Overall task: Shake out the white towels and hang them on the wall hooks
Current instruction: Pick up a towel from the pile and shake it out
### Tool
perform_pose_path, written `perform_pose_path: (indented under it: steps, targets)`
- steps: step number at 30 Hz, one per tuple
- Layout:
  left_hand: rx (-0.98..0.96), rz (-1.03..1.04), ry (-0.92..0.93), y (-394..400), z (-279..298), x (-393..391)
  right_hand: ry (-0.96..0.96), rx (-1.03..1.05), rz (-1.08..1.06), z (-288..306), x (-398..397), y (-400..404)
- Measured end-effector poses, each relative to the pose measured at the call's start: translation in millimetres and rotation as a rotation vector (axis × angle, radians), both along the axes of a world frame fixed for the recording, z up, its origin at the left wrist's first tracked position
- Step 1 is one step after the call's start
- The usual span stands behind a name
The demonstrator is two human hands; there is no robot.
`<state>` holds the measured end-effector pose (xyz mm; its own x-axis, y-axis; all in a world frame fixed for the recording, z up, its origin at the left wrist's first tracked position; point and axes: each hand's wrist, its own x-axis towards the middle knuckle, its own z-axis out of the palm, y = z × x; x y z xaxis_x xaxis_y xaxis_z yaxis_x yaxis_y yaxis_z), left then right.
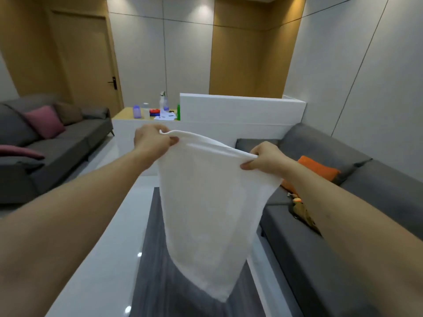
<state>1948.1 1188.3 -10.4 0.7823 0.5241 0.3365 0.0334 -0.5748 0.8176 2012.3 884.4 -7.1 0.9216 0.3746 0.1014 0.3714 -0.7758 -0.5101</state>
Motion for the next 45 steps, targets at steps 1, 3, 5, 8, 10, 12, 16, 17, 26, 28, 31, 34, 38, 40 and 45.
perform_pose_path:
  steps: [1, 3, 5, 8, 10, 12, 16, 17, 26, 28, 31, 34, 38, 40, 45]
  targets:
    - [0.027, 0.05, 0.016, 4, -1, -2, -0.002, 0.0, 0.003, -2, 6, 0]
    - [0.066, 0.139, 0.032, 12, -2, -5, -0.009, -0.007, 0.0, -7, 19, 4]
    - [0.126, 0.189, 0.045, 22, -2, -8, -0.021, -0.016, -0.015, -10, 33, 11]
    - [0.328, 0.241, 0.09, 41, -2, -9, -0.06, -0.008, -0.048, -13, 56, 29]
    - [0.5, 0.239, 0.149, 55, -1, -3, -0.093, -0.007, -0.068, -12, 70, 45]
    - [0.627, 0.233, 0.189, 69, -2, 9, -0.117, -0.015, -0.092, -9, 85, 62]
    - [0.624, 0.276, 0.16, 99, 0, 50, -0.18, 0.037, -0.152, 0, 120, 96]
    - [0.618, 0.284, 0.147, 105, 1, 62, -0.196, 0.072, -0.182, 3, 128, 104]
    - [0.48, 0.258, -0.012, 147, 23, 147, -0.372, 0.113, -0.327, 35, 185, 145]
    - [0.454, 0.245, -0.06, 148, 32, 152, -0.395, 0.134, -0.33, 42, 188, 144]
    - [0.441, 0.24, -0.121, 145, 41, 148, -0.421, 0.201, -0.308, 49, 185, 139]
    - [0.441, 0.202, -0.158, 138, 37, 130, -0.418, 0.246, -0.258, 47, 171, 124]
    - [0.439, 0.208, -0.125, 122, 15, 93, -0.32, 0.254, -0.183, 23, 144, 95]
    - [0.422, 0.217, -0.097, 109, -6, 68, -0.268, 0.249, -0.146, 1, 125, 80]
    - [0.296, 0.235, 0.045, 66, -85, -8, -0.173, 0.227, -0.097, -80, 65, 40]
